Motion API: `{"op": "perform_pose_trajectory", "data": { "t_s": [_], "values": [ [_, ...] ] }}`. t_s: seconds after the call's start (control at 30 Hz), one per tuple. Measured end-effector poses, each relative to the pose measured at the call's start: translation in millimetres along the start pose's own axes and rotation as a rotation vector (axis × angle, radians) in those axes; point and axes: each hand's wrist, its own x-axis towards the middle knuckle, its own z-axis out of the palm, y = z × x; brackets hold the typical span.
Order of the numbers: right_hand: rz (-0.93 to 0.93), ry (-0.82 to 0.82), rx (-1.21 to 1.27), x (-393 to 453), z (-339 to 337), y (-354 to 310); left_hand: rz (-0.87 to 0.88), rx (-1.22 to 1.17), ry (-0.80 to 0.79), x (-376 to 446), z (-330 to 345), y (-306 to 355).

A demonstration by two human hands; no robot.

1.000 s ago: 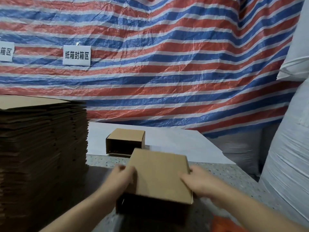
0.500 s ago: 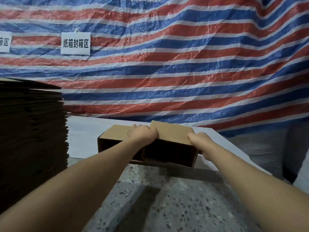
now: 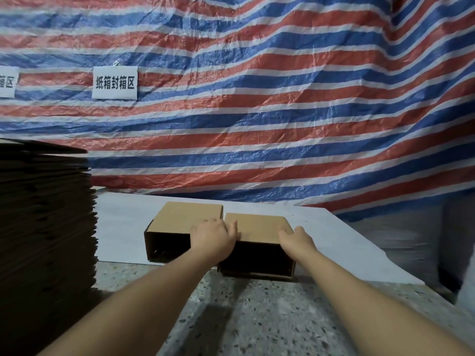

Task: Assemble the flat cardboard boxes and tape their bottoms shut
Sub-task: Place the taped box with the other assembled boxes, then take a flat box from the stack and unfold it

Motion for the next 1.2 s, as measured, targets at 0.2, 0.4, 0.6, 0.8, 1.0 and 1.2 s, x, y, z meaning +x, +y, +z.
{"op": "perform_pose_trajectory", "data": {
  "t_s": [0.2,0.4,0.6,0.8,1.0,1.2],
  "values": [
    [-0.038,-0.019,-0.112,-26,-10,2,0.027,-0.068,-0.082,-2,-17,-17],
    [-0.129,0.001,-0.259,-34,-4,9,0.043,-0.015,-0.171,-2,-22,-44],
    [-0.071,-0.024,-0.242,-35,-5,-1,0.086,-0.05,-0.228,-7,-32,-43],
    [-0.097,-0.007,-0.291,-70,-39,-30,0.227,0.093,-0.06,-37,-88,-26],
    [-0.289,0.026,-0.442,-155,-85,-88,0.335,0.182,0.178,-104,-195,-10],
    [-0.448,0.054,-0.419,-244,-111,-138,0.251,0.321,0.256,-171,-300,-36]
  ]
}}
